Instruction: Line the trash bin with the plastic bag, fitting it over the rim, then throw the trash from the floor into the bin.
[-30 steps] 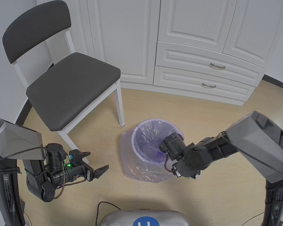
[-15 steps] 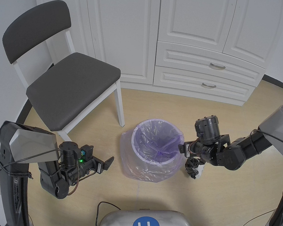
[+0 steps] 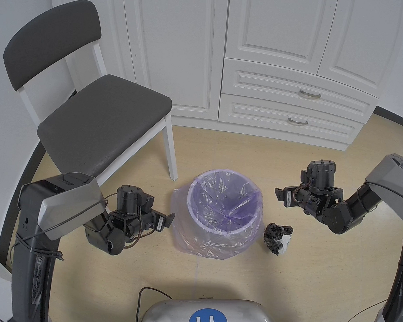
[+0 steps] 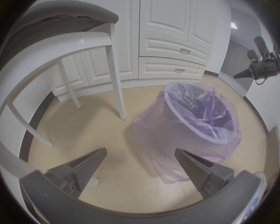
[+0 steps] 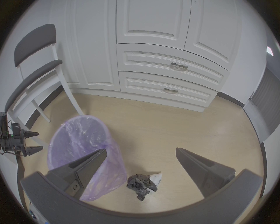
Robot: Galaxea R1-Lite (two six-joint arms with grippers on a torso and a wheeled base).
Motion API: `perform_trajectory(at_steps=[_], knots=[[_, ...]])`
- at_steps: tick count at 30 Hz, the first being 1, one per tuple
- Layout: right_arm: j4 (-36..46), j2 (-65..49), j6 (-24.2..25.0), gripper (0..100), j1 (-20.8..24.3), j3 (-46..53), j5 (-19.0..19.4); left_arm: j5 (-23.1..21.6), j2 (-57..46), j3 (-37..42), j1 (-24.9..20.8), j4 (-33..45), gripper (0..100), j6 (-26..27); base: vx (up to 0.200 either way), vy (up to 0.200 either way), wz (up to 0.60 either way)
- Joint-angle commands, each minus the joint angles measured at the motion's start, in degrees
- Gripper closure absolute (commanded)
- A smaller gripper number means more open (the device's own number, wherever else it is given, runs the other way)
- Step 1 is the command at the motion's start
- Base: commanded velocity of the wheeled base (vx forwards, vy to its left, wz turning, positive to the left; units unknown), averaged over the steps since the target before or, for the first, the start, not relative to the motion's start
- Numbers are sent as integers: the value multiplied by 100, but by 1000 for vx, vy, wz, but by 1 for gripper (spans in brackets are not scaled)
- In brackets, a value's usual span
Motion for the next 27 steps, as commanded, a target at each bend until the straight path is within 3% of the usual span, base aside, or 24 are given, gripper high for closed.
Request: perform_trajectory(at_steps=[1, 5, 6, 10, 12, 14, 18, 27], knots=[[-115, 417, -80, 0, -334, -236, 72, 39, 1137, -1749, -27, 764, 0, -14, 0, 0, 0], [-115, 514, -80, 0, -361, -289, 72, 13, 1374, -2293, 0, 1300, 0, -14, 0, 0, 0], [-97, 602, -80, 0, -387, -359, 72, -49, 1603, -2847, 8, 1819, 0, -14, 0, 0, 0], [-97, 751, -80, 0, -396, -439, 72, -137, 1963, -3726, 52, 2496, 0, -5, 0, 0, 0], [-97, 918, -80, 0, -405, -535, 72, -242, 2411, -4807, 70, 3348, 0, -5, 0, 0, 0], [-89, 997, -80, 0, -405, -588, 81, -251, 2701, -5315, 70, 3770, 0, 21, 0, 0, 0], [-62, 1173, -80, 0, -413, -641, 239, -928, 2780, -5315, 149, 4210, 0, 329, 0, 0, 0], [-89, 1393, -80, 0, -378, -693, 256, -989, 2895, -5315, 316, 4341, 0, 452, 0, 0, 0]])
